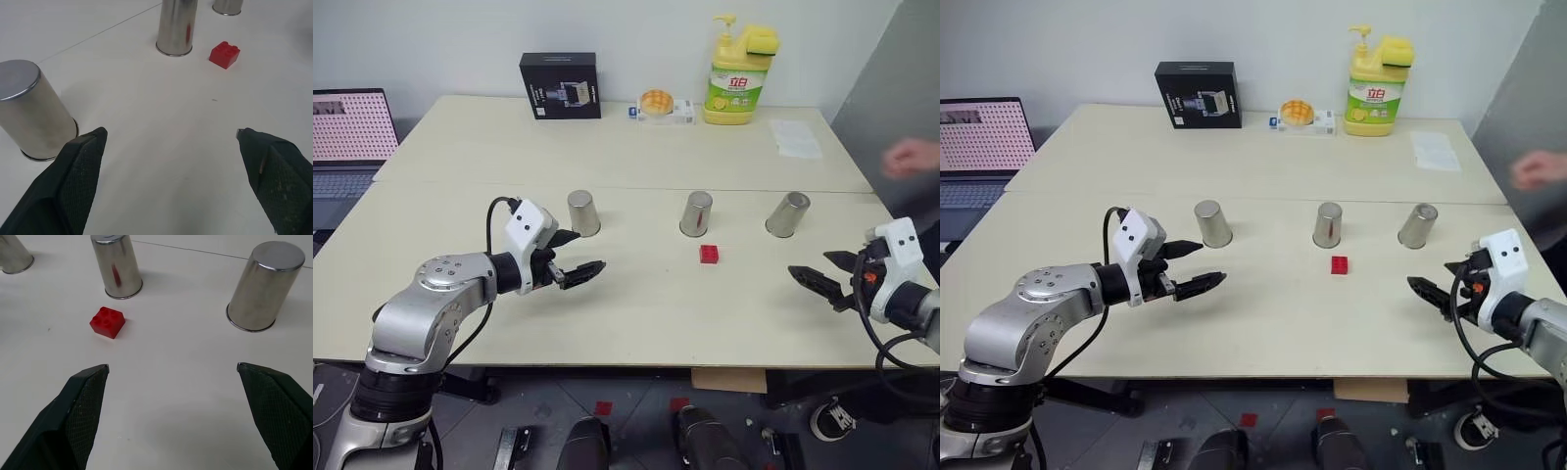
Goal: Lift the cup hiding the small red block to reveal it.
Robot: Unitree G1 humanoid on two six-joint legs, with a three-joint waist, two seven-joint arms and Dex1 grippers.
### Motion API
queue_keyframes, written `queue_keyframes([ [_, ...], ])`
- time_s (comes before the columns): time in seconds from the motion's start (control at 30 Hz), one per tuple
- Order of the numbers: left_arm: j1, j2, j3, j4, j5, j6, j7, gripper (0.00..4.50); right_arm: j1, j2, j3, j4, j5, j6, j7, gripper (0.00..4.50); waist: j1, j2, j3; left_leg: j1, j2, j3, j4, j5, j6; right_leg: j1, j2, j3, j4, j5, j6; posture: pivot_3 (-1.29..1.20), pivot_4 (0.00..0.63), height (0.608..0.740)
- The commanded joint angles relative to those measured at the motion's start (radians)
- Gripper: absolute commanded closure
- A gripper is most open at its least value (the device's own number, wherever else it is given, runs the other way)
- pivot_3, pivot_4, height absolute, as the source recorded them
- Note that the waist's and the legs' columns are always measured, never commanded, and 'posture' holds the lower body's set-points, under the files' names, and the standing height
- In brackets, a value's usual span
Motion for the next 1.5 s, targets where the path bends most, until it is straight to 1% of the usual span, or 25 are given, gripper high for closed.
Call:
queue_keyframes([
  [0.03,-0.010,0.020,0.021,-0.020,-0.002,-0.017,-0.012,0.00,0.004,-0.001,-0.007,-0.030,0.011,-0.013,-0.007,0.05,0.000,0.000,0.000,0.000,0.000,0.000,0.000,0.000,0.000,0.000,0.000,0.000,0.000,0.000,0.000,0.00,0.150,0.740],
  [0.53,-0.037,0.029,0.011,-0.007,0.005,-0.026,-0.025,0.00,0.046,0.004,-0.022,-0.068,0.042,-0.007,-0.037,0.05,0.004,0.000,0.000,0.000,0.000,0.000,0.001,0.000,0.000,0.000,0.000,0.000,0.001,0.000,0.000,0.00,0.150,0.740],
  [0.77,-0.096,0.015,0.045,0.021,-0.046,0.027,-0.016,0.00,0.048,-0.001,-0.029,-0.065,0.044,-0.014,-0.044,0.05,0.007,0.000,0.000,0.002,-0.001,0.000,0.002,0.000,0.000,0.000,0.000,0.000,0.006,0.000,0.000,0.00,0.150,0.740],
  [1.03,-0.072,0.023,0.027,0.005,-0.035,0.027,-0.028,0.00,0.050,0.003,-0.028,-0.076,0.054,-0.007,-0.053,0.05,0.006,0.000,0.000,0.005,0.000,0.001,0.002,0.000,0.000,0.000,0.000,0.001,0.009,-0.002,-0.003,0.00,0.150,0.740],
  [1.17,-0.065,0.046,0.021,0.010,-0.016,0.012,-0.040,0.00,0.074,-0.001,-0.019,-0.073,0.042,-0.015,-0.048,0.05,0.008,0.000,0.000,0.005,0.000,0.001,0.002,0.000,0.000,0.000,0.000,0.001,0.009,-0.002,-0.004,0.00,0.150,0.740],
  [1.5,-0.073,0.054,0.029,0.012,-0.025,0.024,-0.048,0.00,0.051,0.005,-0.009,-0.066,0.048,-0.017,-0.062,0.05,0.010,0.000,0.000,0.006,0.000,0.001,0.002,0.000,0.000,0.001,0.000,0.002,0.010,-0.003,-0.004,0.00,0.150,0.740],
])
